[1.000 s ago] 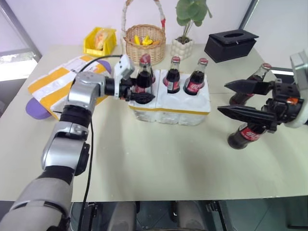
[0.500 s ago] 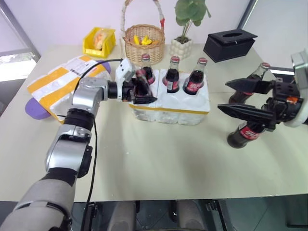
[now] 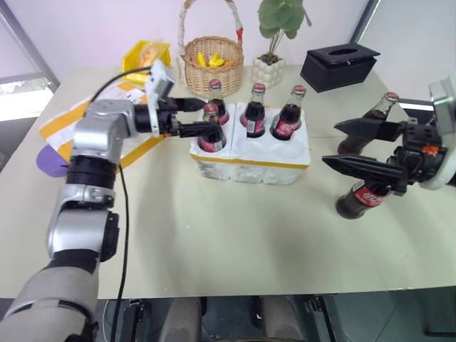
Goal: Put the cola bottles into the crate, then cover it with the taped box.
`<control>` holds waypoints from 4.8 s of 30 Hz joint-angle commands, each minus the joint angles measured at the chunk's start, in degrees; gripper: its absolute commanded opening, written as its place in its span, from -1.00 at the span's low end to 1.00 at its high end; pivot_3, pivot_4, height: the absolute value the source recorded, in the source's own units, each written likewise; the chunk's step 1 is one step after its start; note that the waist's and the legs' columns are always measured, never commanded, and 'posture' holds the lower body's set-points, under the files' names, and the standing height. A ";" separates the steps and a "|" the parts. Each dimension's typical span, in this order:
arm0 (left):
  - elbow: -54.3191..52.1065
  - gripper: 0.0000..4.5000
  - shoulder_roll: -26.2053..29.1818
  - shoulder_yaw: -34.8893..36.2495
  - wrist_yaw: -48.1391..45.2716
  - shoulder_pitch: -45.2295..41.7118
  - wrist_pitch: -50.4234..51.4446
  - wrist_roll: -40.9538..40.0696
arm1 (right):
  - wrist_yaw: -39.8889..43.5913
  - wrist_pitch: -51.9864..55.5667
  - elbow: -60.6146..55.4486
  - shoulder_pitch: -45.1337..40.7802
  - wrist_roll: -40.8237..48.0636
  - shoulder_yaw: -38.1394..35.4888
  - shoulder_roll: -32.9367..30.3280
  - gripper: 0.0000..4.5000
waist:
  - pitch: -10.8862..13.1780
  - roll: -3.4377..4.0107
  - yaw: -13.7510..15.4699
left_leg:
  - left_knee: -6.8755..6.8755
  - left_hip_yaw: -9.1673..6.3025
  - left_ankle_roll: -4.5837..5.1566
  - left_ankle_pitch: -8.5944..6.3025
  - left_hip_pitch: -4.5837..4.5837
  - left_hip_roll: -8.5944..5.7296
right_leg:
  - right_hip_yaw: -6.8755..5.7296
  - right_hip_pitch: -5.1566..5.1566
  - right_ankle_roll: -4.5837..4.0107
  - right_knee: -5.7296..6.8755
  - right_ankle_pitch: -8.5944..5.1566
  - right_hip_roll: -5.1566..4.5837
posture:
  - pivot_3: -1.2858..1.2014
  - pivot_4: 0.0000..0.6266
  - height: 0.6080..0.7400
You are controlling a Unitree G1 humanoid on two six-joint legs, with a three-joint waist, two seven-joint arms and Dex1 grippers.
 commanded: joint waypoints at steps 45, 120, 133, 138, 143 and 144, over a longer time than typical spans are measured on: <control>-13.89 0.98 2.09 -5.35 -12.11 -0.40 8.57 -10.01 | -6.04 -11.73 -20.13 50.71 -17.96 -31.59 34.38 1.00 | -0.10 0.10 1.30 | 0.10 0.03 0.00 0.00 0.15 0.03 | 0.04 0.21 -0.32 -0.13 -0.08 0.00 | 0.03 -0.52 1.00; -24.53 1.00 9.07 -1.50 -4.76 9.38 10.81 -11.62 | -9.13 -14.93 15.07 -26.07 -23.83 19.11 25.94 0.24 | 0.08 0.63 0.07 | -0.07 -0.12 0.03 0.02 -0.06 0.17 | 0.19 -0.11 -0.18 -0.09 0.11 0.41 | 0.03 -0.52 1.00; -28.93 1.00 10.60 0.79 -0.99 11.37 13.08 -14.46 | -5.35 -20.04 24.36 -26.06 -34.16 27.37 34.19 0.24 | 0.10 0.62 -0.32 | -0.06 -0.22 0.01 0.03 -0.10 0.16 | 0.19 -0.20 -0.18 0.06 0.11 0.51 | 0.03 -0.52 1.00; -28.81 1.00 10.50 0.50 -0.46 11.14 12.87 -14.84 | -4.57 -21.10 25.87 -25.41 -36.12 28.04 37.06 0.24 | 0.10 0.63 -0.48 | -0.06 -0.22 0.01 0.04 -0.09 0.16 | 0.20 -0.20 -0.18 0.08 0.11 0.51 | 0.03 -0.52 1.00; -28.85 1.00 10.28 0.06 -0.11 10.96 12.85 -15.23 | -4.45 -21.98 27.70 -24.79 -38.53 28.36 38.70 0.24 | 0.10 0.63 -0.41 | -0.06 -0.21 0.00 0.04 -0.10 0.16 | 0.21 -0.22 -0.18 0.10 0.11 0.51 | 0.03 -0.52 1.00; -28.75 1.00 10.19 -0.05 -0.08 10.87 12.79 -15.21 | -4.37 -22.22 28.17 -24.39 -39.18 28.69 38.96 0.24 | 0.10 0.63 -0.31 | -0.06 -0.21 0.00 0.04 -0.10 0.16 | 0.21 -0.22 -0.18 0.11 0.11 0.51 | 0.03 -0.52 1.00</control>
